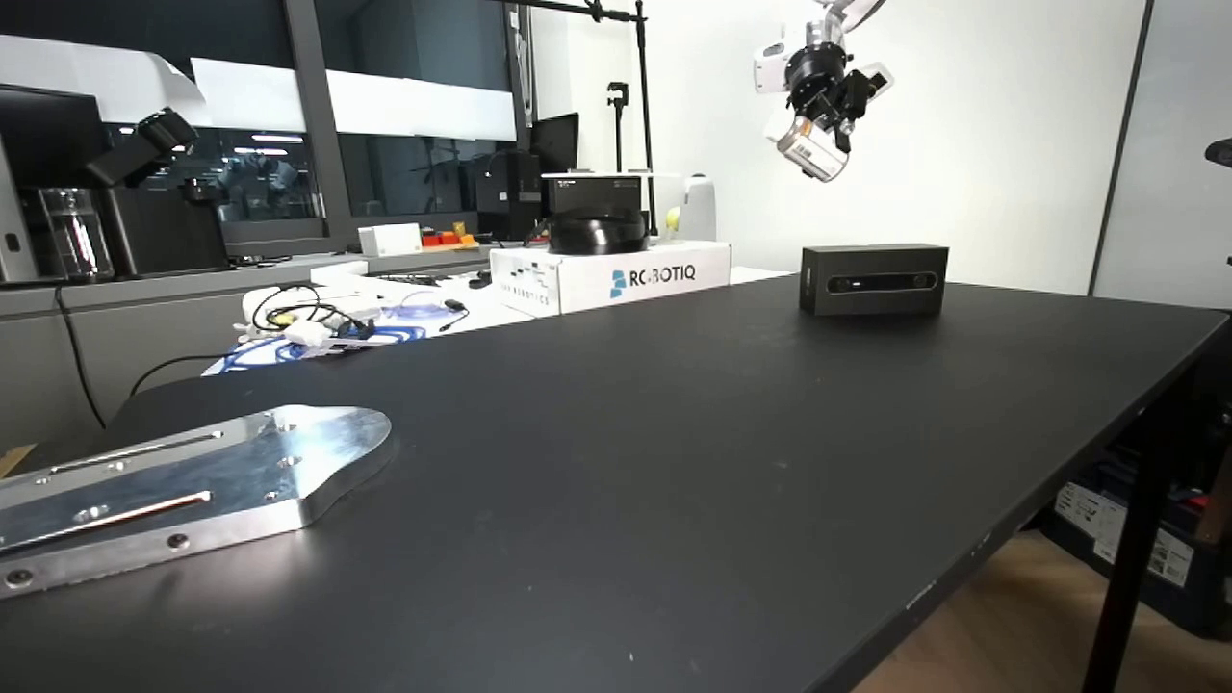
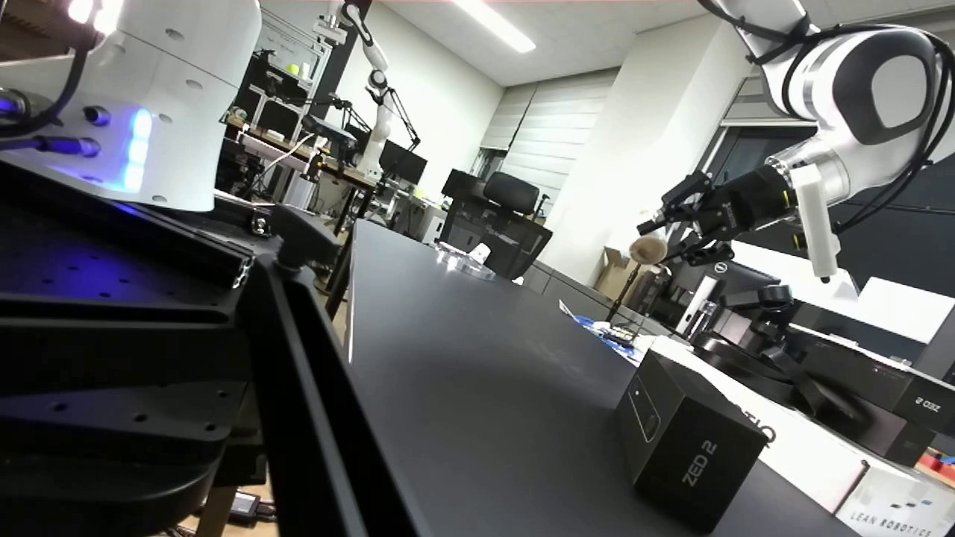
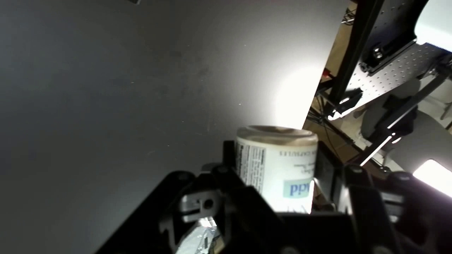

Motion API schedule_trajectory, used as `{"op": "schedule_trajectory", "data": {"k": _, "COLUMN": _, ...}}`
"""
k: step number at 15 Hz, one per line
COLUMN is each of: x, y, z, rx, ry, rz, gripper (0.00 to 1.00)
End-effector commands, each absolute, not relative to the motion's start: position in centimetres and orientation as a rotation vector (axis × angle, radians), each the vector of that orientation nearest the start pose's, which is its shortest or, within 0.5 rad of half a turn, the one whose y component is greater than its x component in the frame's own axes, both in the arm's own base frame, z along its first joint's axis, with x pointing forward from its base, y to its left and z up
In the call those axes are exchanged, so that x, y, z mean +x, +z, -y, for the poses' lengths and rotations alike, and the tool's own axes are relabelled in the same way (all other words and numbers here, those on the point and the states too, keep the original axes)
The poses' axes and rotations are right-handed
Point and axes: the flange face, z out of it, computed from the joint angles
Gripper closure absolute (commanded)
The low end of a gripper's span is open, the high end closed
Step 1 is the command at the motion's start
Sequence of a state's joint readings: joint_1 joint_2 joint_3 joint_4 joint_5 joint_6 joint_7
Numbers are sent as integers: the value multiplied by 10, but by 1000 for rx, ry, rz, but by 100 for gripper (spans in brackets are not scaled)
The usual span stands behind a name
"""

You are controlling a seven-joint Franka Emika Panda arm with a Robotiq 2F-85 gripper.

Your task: Pick the bottle and put it on the box

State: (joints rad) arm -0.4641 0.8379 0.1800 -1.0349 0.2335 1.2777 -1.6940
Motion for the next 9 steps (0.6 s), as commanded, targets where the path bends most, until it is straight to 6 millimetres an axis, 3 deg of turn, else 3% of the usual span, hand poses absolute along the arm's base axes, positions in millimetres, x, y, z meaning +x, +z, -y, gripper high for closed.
{"op": "schedule_trajectory", "data": {"k": 1, "x": 663, "y": 324, "z": 204, "rx": -1862, "ry": -2, "rz": 1577, "gripper": 45}}
{"op": "schedule_trajectory", "data": {"k": 7, "x": 663, "y": 324, "z": 201, "rx": -1844, "ry": -5, "rz": 1587, "gripper": 45}}
{"op": "schedule_trajectory", "data": {"k": 8, "x": 663, "y": 324, "z": 201, "rx": -1844, "ry": -5, "rz": 1588, "gripper": 70}}
{"op": "schedule_trajectory", "data": {"k": 9, "x": 661, "y": 326, "z": 206, "rx": -1813, "ry": -35, "rz": 1606, "gripper": 70}}
